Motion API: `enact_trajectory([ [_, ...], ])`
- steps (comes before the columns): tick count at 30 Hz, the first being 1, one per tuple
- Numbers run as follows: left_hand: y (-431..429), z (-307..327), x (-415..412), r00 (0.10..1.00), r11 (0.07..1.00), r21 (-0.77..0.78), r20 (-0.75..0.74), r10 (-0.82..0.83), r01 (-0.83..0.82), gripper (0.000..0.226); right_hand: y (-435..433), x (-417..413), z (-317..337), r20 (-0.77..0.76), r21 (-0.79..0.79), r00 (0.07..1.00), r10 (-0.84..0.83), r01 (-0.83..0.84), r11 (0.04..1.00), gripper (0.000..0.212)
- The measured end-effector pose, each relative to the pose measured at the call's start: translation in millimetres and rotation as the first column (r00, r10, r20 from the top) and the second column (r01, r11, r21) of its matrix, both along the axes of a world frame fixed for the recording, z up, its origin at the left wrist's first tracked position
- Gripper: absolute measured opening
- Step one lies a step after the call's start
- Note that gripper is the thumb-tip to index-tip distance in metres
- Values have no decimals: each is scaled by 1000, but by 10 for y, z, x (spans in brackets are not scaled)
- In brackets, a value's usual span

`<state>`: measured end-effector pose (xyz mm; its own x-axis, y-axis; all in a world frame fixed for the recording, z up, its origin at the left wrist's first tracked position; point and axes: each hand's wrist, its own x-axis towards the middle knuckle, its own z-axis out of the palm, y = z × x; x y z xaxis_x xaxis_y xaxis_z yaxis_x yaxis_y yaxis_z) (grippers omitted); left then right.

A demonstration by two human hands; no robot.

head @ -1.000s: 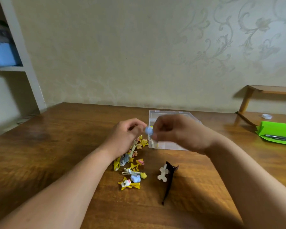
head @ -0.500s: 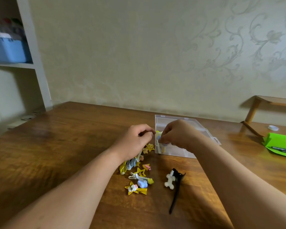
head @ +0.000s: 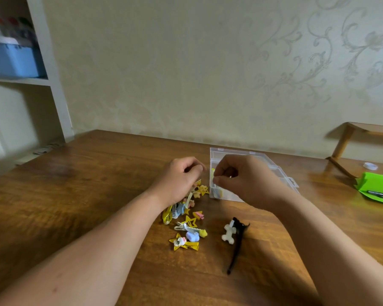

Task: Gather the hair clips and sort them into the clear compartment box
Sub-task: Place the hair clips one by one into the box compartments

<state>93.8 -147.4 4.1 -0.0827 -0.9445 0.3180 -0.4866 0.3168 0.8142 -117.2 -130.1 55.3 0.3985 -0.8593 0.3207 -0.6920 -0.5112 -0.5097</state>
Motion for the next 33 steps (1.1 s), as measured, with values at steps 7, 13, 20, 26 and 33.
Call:
enact_trajectory([
  [7, -20, -21, 25, 999, 999, -17, -26, 44, -45, 23, 280, -132, 297, -468, 363, 812, 349, -184, 913, 24],
  [13, -43, -35, 23, 998, 998, -6, -30, 58, -58, 23, 285, -114, 231, -509, 419, 766, 394, -179, 890, 23],
  [20, -35, -25, 13, 998, 999, -3, -27, 51, -51, 23, 290, -49, 176, -510, 428, 770, 383, -159, 890, 26],
  [26, -15, -12, 9, 999, 999, -3, -18, 45, -45, 23, 274, -18, 135, -544, 400, 753, 371, -156, 903, 25],
  [33, -31, -18, 20, 999, 999, -12, -21, 31, -31, 22, 175, -52, 156, -302, 198, 920, 251, -197, 960, 13],
])
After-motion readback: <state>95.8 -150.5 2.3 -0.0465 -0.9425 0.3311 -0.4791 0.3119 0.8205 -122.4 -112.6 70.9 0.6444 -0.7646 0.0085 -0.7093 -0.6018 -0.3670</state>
